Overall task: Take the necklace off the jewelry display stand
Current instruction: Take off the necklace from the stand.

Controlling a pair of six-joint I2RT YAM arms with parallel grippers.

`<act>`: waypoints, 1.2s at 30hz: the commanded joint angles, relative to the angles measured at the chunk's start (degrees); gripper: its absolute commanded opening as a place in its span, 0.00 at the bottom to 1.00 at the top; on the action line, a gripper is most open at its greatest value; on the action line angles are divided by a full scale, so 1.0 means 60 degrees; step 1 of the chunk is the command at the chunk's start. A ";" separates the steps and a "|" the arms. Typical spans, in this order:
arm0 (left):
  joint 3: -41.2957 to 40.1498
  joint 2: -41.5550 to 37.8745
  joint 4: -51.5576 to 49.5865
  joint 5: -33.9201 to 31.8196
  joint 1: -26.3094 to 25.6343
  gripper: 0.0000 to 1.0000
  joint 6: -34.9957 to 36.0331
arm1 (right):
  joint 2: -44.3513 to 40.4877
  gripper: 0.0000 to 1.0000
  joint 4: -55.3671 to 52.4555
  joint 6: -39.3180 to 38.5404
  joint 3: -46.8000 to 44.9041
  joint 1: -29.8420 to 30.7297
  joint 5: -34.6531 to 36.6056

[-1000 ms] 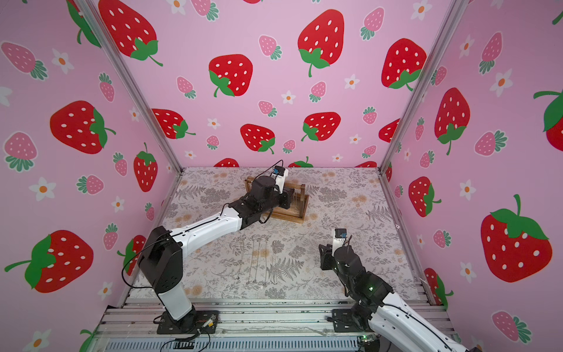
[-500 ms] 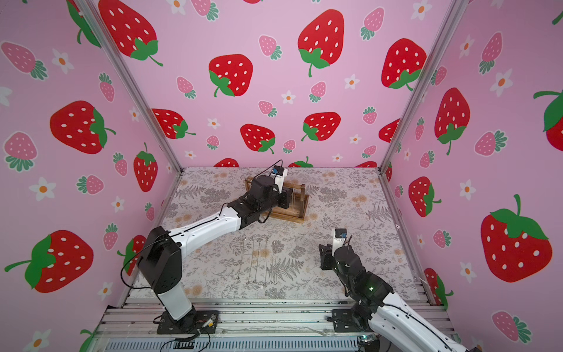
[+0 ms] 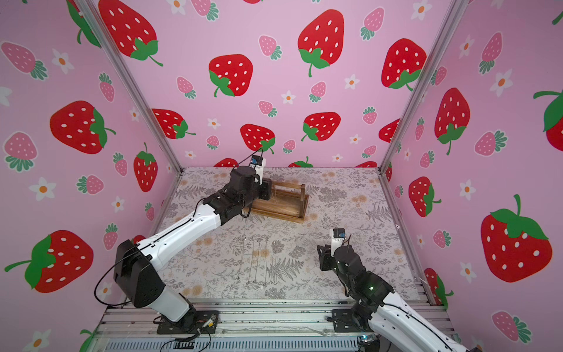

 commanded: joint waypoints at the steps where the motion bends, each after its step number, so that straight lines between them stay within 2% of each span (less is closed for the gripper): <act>1: 0.0465 -0.0280 -0.0855 -0.0390 0.0399 0.00 0.0476 | 0.0072 0.34 -0.0127 0.0041 0.0642 -0.0032 -0.1066; 5: 0.0556 -0.0453 -0.1258 -0.0423 0.0938 0.00 0.0809 | 0.0435 0.36 -0.0220 -0.0125 0.1303 -0.0031 -0.2571; 9: 0.0730 -0.0419 -0.1738 -0.1374 0.1227 0.00 0.1474 | 0.1102 0.39 -0.0431 -0.0341 0.2128 0.0061 -0.4496; 11: 0.0709 -0.0406 -0.1825 -0.1837 0.1314 0.00 0.1724 | 0.1133 0.38 -0.0385 -0.0286 0.2331 0.0202 -0.4918; 14: 0.0843 -0.0313 -0.2166 -0.1917 0.1379 0.00 0.1825 | 0.1044 0.39 -0.0405 -0.0290 0.2545 0.0388 -0.5107; 20: 0.1550 -0.0621 -0.4196 0.0406 0.1372 0.00 0.1145 | 0.1133 0.38 -0.0758 -0.0638 0.3223 0.0610 -0.5195; 25: 0.1528 -0.1420 -0.5855 0.0706 0.0585 0.00 0.1016 | 0.1114 0.39 -0.1119 -0.1042 0.3692 0.0598 -0.4911; 27: 0.1316 -0.1849 -0.6203 0.1306 0.0316 0.00 0.0916 | 0.1159 0.39 -0.1316 -0.1177 0.3887 0.0597 -0.4860; 30: 0.1033 -0.2373 -0.6476 0.2751 -0.0024 0.00 0.0677 | 0.1218 0.41 -0.1470 -0.1342 0.4105 0.0601 -0.4893; 34: 0.0231 -0.2916 -0.5422 0.5710 -0.0309 0.00 -0.0162 | 0.1539 0.41 -0.1457 -0.1570 0.4369 0.0600 -0.5637; 36: 0.0017 -0.2990 -0.4985 0.6360 -0.0553 0.00 -0.0542 | 0.1763 0.42 -0.1456 -0.1652 0.4499 0.0606 -0.6180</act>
